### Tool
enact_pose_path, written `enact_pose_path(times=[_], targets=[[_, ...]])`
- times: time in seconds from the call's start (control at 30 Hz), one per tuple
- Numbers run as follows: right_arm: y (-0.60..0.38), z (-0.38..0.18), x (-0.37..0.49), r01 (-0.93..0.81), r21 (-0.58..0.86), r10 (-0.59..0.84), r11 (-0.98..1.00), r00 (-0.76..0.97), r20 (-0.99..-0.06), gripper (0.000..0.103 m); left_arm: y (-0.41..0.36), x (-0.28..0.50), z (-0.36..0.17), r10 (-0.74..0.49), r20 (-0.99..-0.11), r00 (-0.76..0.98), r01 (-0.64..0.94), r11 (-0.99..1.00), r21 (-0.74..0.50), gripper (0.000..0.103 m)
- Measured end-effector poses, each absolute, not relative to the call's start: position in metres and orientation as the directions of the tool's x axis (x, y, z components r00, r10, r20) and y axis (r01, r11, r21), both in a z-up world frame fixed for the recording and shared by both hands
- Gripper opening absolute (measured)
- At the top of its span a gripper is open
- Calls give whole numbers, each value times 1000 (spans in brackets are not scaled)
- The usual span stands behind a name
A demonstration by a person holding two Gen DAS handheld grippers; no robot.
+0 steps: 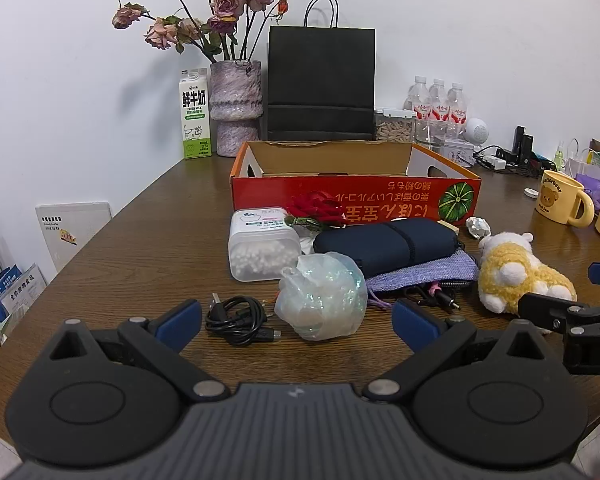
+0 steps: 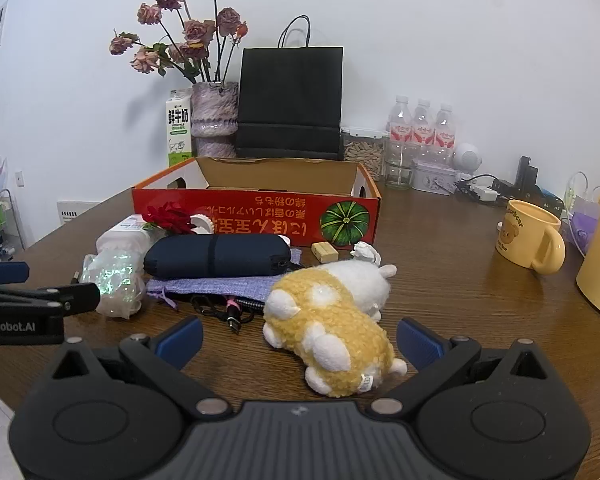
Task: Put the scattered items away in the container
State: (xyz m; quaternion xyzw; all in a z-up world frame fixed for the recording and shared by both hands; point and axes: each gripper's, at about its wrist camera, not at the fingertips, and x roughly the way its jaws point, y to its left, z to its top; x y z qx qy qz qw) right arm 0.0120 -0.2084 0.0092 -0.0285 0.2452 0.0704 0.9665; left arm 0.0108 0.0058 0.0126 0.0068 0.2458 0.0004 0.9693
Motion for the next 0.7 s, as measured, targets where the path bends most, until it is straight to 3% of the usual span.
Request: enact_pose_path(times=[0.7], targets=[[-206,10,9,-152,-20,124,988,870,-476,103,7,11,13,4,-478,878,1,1000,11,103]])
